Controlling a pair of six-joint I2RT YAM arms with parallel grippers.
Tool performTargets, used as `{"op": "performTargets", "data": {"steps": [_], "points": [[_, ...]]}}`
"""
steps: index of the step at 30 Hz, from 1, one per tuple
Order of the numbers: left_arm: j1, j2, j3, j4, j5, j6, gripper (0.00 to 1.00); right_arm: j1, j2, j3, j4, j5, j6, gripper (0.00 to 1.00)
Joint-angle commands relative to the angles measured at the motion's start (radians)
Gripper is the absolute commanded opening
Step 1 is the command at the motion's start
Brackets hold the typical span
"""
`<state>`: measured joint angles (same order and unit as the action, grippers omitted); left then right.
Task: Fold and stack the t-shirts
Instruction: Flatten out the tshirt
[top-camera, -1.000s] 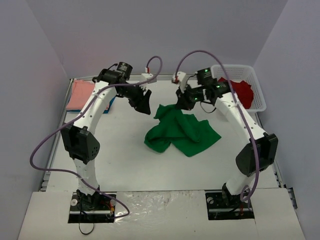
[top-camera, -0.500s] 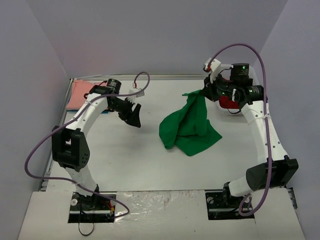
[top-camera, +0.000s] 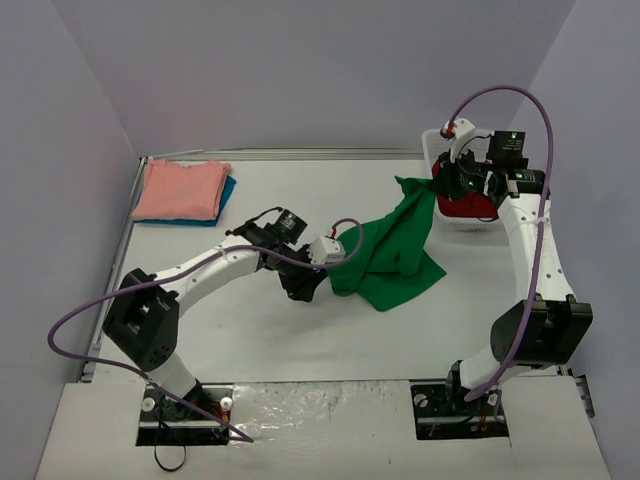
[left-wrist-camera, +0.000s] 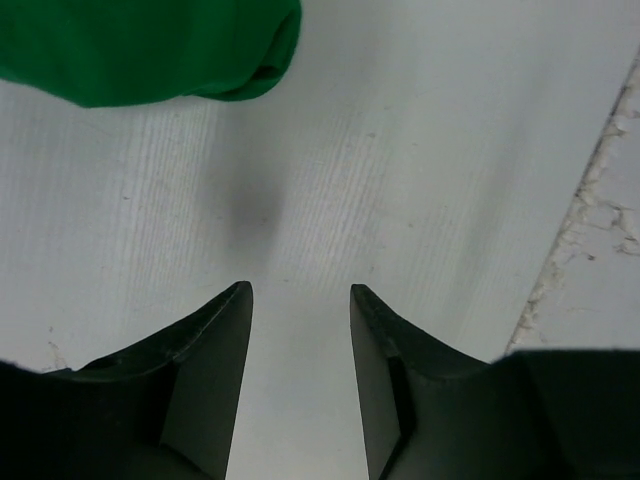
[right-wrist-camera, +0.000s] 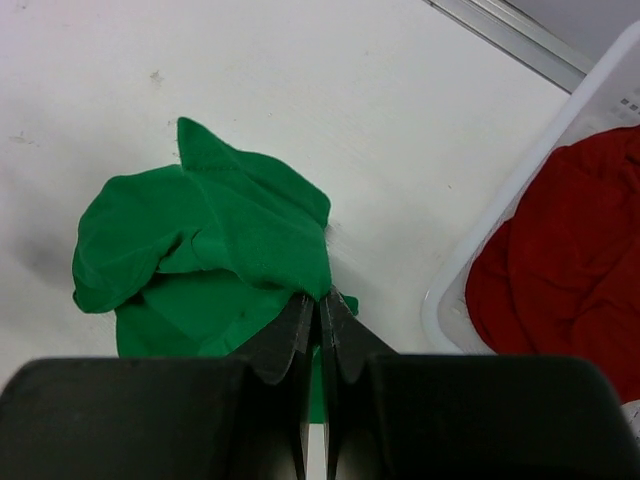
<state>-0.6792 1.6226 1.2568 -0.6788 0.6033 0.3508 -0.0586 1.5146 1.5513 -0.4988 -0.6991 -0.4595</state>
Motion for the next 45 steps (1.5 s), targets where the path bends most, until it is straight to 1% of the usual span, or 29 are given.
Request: {"op": "performTargets", "data": {"steps": [1,5,12,20,31,33,34,36,39,42,43,45], "points": [[-0.006,-0.027,-0.052,0.154,-0.149,-0.033,0.42,-0.027,0.024,0.027,0.031,-0.051,0.024,0.00],[-0.029,-0.021,-0.109,0.275,-0.232,-0.067,0.45,-0.049,0.039,0.030,0.029,-0.065,0.028,0.00],[-0.111,0.052,-0.079,0.363,-0.296,-0.076,0.45,-0.055,0.065,0.041,0.029,-0.069,0.039,0.00],[-0.190,0.150,0.001,0.398,-0.315,-0.085,0.45,-0.055,0.081,0.032,0.028,-0.069,0.036,0.00],[-0.223,0.282,0.099,0.381,-0.290,-0.087,0.44,-0.055,0.096,0.023,0.028,-0.068,0.028,0.00],[-0.223,0.312,0.118,0.366,-0.289,-0.088,0.34,-0.055,0.095,0.021,0.028,-0.065,0.025,0.00],[-0.223,0.318,0.118,0.363,-0.290,-0.087,0.24,-0.055,0.094,0.021,0.028,-0.063,0.025,0.00],[-0.223,0.319,0.119,0.358,-0.324,-0.082,0.03,-0.053,0.091,0.016,0.028,-0.060,0.022,0.00],[-0.218,0.274,0.096,0.354,-0.365,-0.066,0.02,-0.055,0.090,0.013,0.028,-0.057,0.021,0.00],[-0.195,0.185,0.075,0.326,-0.433,-0.033,0.02,-0.055,0.078,0.023,0.025,-0.051,0.024,0.00],[-0.160,0.130,0.076,0.308,-0.436,-0.024,0.02,-0.053,0.073,0.026,0.022,-0.050,0.024,0.00],[-0.110,0.080,0.113,0.231,-0.442,0.008,0.02,-0.053,0.056,0.036,0.010,-0.046,0.024,0.00]]}}
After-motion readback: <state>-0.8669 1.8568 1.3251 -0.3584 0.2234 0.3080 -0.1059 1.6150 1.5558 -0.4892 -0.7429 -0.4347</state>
